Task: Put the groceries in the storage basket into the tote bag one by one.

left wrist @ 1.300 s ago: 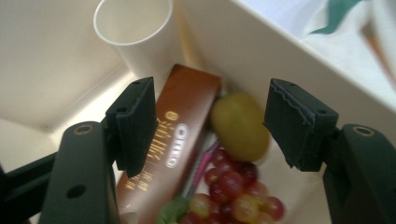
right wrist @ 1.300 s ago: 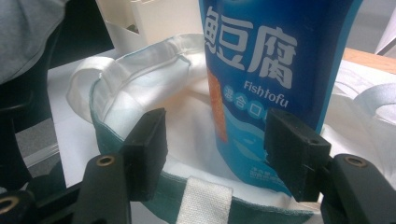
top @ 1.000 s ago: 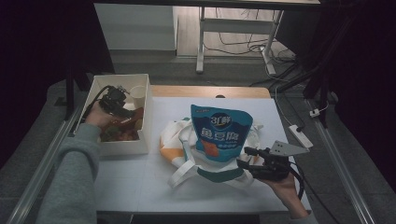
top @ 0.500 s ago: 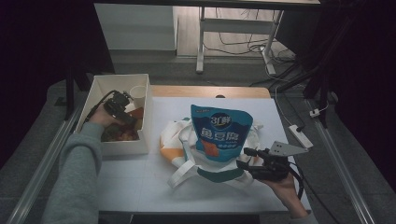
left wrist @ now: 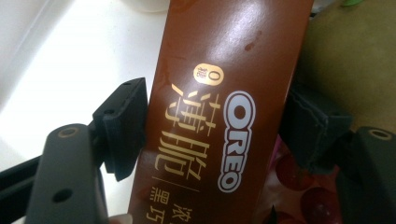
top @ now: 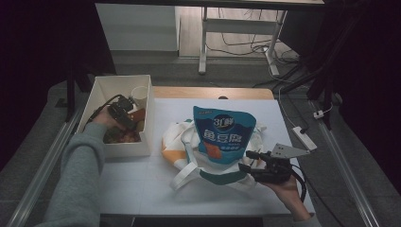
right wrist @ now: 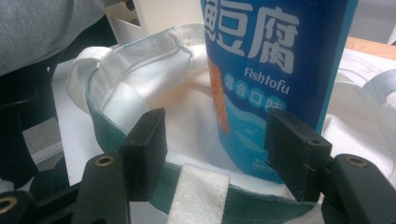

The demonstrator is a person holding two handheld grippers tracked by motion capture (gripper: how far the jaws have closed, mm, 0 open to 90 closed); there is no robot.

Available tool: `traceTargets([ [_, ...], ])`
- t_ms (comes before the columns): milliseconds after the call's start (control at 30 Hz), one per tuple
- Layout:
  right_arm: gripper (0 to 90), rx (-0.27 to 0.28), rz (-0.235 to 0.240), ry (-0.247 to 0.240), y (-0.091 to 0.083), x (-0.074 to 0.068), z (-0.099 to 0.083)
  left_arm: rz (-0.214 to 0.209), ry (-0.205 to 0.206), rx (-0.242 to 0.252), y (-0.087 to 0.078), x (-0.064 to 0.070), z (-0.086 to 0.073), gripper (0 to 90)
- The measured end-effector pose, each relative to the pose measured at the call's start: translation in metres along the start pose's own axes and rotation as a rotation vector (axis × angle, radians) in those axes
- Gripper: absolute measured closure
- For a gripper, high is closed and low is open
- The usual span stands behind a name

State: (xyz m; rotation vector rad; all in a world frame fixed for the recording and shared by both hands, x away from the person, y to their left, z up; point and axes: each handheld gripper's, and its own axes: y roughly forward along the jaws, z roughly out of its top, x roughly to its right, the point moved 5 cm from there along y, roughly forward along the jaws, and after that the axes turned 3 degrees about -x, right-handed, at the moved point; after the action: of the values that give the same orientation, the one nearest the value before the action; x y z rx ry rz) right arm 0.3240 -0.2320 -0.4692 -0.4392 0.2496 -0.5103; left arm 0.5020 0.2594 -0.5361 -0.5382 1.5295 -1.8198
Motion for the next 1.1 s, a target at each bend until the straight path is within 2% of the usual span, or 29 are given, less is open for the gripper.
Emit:
traceTargets([
  [267, 38.9, 0.005, -0.001, 0.001, -0.001, 0.000, 0.000, 0.019, 0.062, 0.021, -0.007, 0.003, 0.000, 37.3],
  [367, 38.9, 0.007, -0.003, -0.001, -0.002, 0.000, 0.000, 0.027, 0.074, 0.042, -0.012, 0.004, 0.000, 37.7],
  [533, 38.9, 0.011, -0.006, 0.002, -0.003, 0.001, 0.000, 0.067, 0.083, 0.075, -0.027, 0.006, -0.001, 37.9],
  [600, 38.9, 0.014, -0.006, 0.003, -0.003, 0.000, 0.000, 0.082, 0.083, 0.107, -0.037, 0.006, -0.002, 37.9],
  [700, 38.9, 0.017, -0.006, 0.001, -0.003, -0.001, 0.001, 0.075, 0.057, 0.180, -0.053, 0.004, -0.007, 37.9],
  [833, 38.9, 0.017, -0.005, -0.003, -0.002, -0.001, 0.002, 0.090, 0.038, 0.261, -0.075, 0.005, -0.011, 37.9],
  [967, 38.9, 0.019, -0.008, -0.002, -0.002, -0.001, 0.002, 0.134, 0.047, 0.303, -0.095, 0.008, -0.014, 37.9],
  [1100, 38.9, 0.020, -0.012, -0.003, -0.003, -0.001, 0.003, 0.142, 0.042, 0.364, -0.114, 0.011, -0.018, 37.9],
])
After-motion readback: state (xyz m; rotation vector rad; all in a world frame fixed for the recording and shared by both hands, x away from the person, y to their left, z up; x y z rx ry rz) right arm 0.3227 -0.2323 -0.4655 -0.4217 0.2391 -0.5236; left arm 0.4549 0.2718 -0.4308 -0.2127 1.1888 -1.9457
